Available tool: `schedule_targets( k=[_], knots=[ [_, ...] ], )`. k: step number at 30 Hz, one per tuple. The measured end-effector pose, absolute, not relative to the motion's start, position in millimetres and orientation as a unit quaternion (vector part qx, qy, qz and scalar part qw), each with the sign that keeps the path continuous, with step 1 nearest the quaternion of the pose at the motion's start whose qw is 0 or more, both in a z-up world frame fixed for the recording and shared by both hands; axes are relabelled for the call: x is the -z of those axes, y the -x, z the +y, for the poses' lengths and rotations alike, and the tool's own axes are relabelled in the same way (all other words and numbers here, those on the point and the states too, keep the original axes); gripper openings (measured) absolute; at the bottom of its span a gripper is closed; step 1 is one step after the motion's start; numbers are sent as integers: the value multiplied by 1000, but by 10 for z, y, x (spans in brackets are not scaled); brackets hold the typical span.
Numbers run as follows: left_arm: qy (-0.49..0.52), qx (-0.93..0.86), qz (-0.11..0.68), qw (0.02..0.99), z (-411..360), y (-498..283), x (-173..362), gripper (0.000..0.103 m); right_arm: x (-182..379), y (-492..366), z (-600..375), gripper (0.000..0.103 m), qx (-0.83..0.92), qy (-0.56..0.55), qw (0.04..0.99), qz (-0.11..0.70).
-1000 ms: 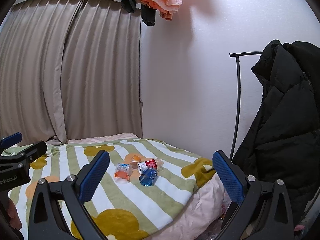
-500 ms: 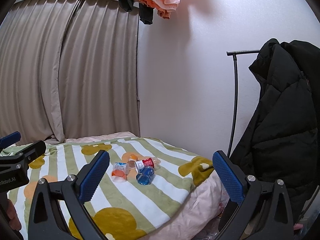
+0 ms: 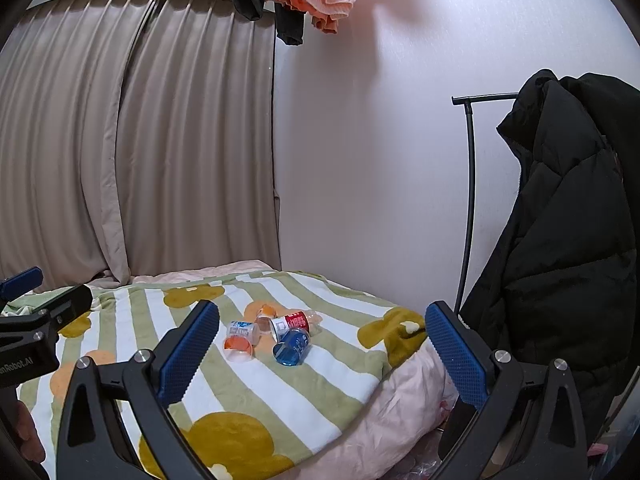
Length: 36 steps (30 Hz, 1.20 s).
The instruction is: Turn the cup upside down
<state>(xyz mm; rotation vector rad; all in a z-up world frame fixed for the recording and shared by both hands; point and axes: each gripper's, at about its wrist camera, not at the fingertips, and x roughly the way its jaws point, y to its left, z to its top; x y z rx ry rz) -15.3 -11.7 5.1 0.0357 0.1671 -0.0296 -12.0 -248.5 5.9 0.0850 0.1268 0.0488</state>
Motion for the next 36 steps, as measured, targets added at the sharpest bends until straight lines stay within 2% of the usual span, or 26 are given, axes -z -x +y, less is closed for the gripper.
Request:
schedule_targets(
  k=[36],
  knots=[
    [-14, 9, 91, 996, -109, 101, -35, 103, -6, 131, -2427, 103, -31, -45, 996, 66]
  ],
)
